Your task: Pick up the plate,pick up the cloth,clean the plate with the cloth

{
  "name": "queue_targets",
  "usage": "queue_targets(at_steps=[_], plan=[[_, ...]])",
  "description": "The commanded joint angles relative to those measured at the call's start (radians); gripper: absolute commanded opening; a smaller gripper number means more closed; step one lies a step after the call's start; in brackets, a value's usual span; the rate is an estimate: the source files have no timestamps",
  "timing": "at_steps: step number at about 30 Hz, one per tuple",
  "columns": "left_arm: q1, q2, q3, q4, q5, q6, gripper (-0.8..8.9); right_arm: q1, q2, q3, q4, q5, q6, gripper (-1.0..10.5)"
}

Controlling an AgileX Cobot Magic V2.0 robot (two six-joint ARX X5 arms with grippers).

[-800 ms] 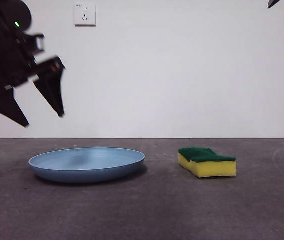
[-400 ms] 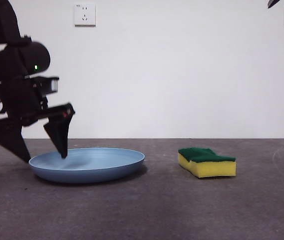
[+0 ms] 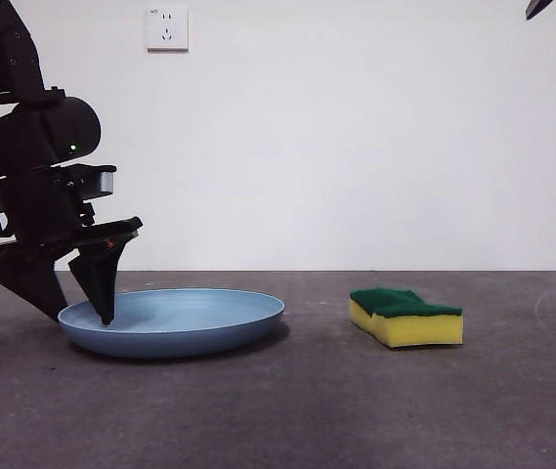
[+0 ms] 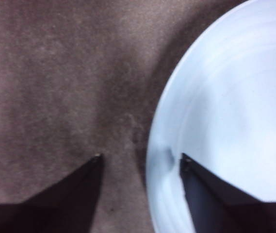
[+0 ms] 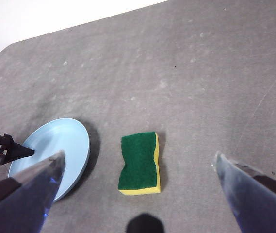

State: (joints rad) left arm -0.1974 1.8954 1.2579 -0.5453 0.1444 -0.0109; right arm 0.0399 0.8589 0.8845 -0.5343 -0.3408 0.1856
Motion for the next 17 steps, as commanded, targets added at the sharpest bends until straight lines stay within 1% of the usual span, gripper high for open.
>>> queue_targets(at_steps=[1,4,7,11,13,17], plan=[[-0.006,0.023,-0.010,-0.008,0.015,0.014,-0.08,0.002,-0.001,0.001,0.004,-0.001,-0.003,5.5],[-0.006,0.010,-0.008,-0.010,0.020,0.019,-0.08,0.002,-0.002,0.001,0.014,-0.001,-0.002,4.7],[-0.006,-0.015,-0.008,-0.012,0.021,0.022,-0.08,0.002,-0.002,0.001,0.035,-0.008,0.001,4.6],[-0.006,-0.071,-0.008,-0.026,0.021,0.027,-0.08,0.003,0.002,0.002,0.080,-0.103,0.000,4.6],[-0.006,-0.113,-0.008,-0.032,0.020,0.037,-0.08,0.011,0.016,0.005,0.097,-0.129,0.000,4.6],[-0.006,-0.214,-0.007,-0.056,0.019,0.039,-0.08,0.050,0.071,0.045,0.080,-0.129,-0.006,4.6]])
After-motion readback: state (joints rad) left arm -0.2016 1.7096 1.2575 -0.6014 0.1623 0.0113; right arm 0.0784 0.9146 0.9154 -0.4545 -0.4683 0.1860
